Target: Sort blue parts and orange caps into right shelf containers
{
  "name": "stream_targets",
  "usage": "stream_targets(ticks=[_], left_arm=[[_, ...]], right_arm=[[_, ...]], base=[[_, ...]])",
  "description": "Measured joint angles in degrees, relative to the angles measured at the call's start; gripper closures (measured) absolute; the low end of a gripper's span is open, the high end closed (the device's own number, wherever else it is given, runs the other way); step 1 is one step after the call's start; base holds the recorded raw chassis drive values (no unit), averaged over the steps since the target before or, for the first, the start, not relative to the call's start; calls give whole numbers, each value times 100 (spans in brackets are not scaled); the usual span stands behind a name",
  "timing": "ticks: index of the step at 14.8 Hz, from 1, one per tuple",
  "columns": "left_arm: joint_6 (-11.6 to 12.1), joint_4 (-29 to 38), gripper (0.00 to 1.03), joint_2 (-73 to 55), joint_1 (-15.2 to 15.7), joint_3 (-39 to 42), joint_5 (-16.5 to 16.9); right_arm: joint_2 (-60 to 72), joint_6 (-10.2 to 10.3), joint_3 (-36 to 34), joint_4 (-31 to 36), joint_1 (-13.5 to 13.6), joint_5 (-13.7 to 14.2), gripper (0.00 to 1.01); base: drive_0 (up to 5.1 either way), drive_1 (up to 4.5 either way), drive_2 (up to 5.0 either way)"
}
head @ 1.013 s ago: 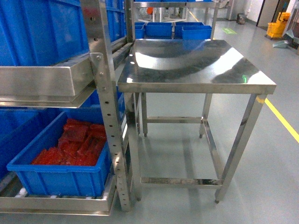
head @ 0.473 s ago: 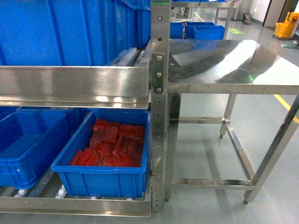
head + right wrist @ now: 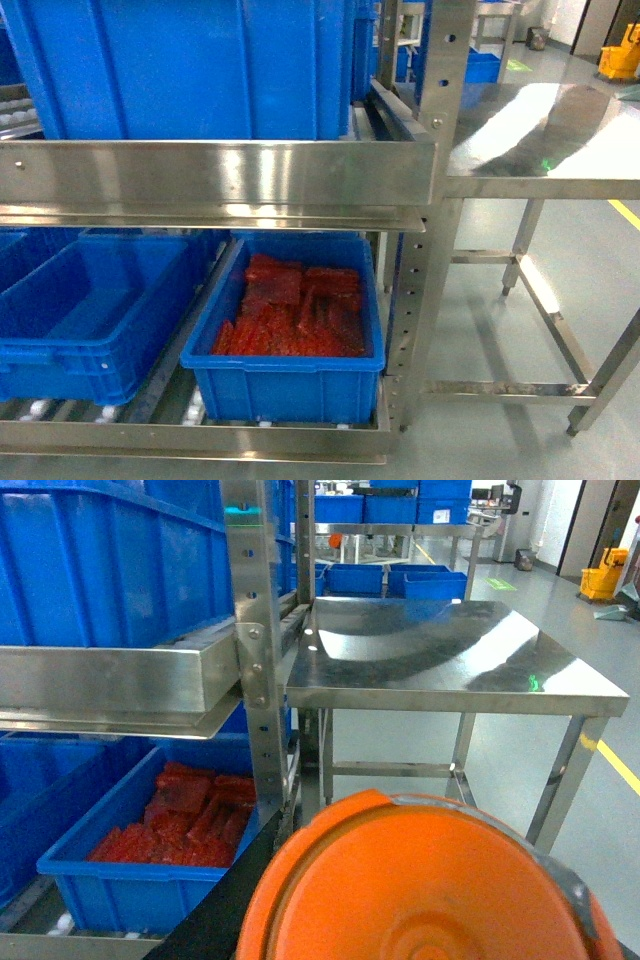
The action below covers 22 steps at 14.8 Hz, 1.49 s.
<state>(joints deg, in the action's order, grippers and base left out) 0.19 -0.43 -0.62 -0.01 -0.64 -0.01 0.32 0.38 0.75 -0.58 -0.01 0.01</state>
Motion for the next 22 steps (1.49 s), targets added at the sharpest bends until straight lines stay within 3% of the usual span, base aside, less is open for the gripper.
stream_targets(ticks=[22], left_arm=[[-2, 0, 62, 0, 0, 0, -2]], right_arm=[[0, 0, 0, 22, 0, -2, 58]], base=[[-501, 244, 244]])
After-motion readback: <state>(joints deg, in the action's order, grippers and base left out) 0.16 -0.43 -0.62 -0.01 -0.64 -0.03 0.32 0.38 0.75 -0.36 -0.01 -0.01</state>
